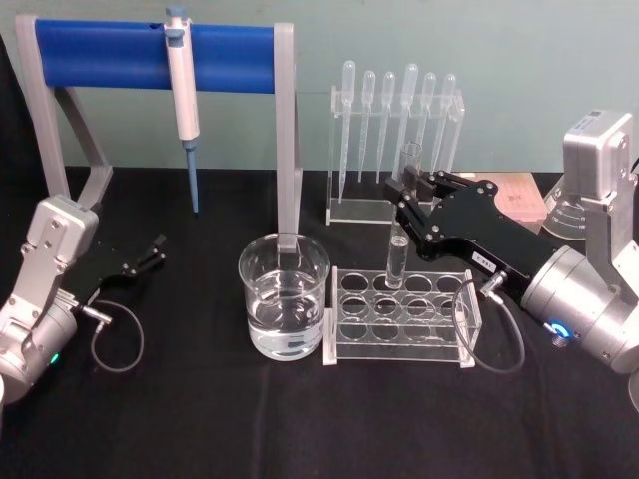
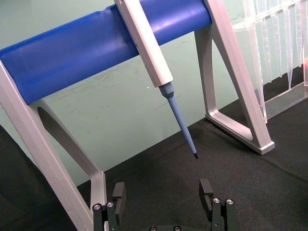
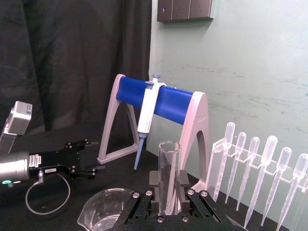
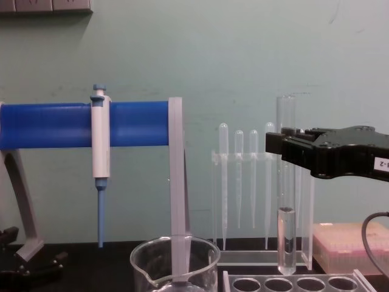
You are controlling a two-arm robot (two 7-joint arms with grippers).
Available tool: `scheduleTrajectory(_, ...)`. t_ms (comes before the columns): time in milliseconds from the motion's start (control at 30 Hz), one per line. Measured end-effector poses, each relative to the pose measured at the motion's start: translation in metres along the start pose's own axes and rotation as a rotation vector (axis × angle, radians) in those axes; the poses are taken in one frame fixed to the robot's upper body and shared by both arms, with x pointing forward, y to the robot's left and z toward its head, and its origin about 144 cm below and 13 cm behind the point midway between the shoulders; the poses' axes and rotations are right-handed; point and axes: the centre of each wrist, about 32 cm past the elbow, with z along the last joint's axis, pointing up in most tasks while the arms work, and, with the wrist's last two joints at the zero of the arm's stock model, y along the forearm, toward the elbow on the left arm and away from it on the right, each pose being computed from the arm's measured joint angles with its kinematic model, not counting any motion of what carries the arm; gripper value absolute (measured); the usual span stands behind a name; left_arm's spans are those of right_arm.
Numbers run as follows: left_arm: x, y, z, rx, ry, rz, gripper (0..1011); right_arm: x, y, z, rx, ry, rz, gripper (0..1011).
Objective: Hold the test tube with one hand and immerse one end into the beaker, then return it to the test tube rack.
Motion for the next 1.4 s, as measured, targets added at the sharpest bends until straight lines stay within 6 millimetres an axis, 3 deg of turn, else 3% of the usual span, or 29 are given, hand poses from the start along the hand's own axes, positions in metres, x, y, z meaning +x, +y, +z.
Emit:
scheduleTrajectory(1167,0.0,0.0,0.0,0.0,0.0,0.0,1000,0.0,0.0,0.0,0.0,0.0,0.0,225)
scheduleTrajectory(1400,0.0,0.0,0.0,0.0,0.0,0.0,1000,0.0,0.004,0.013,0.036,-0.022,0.0,224)
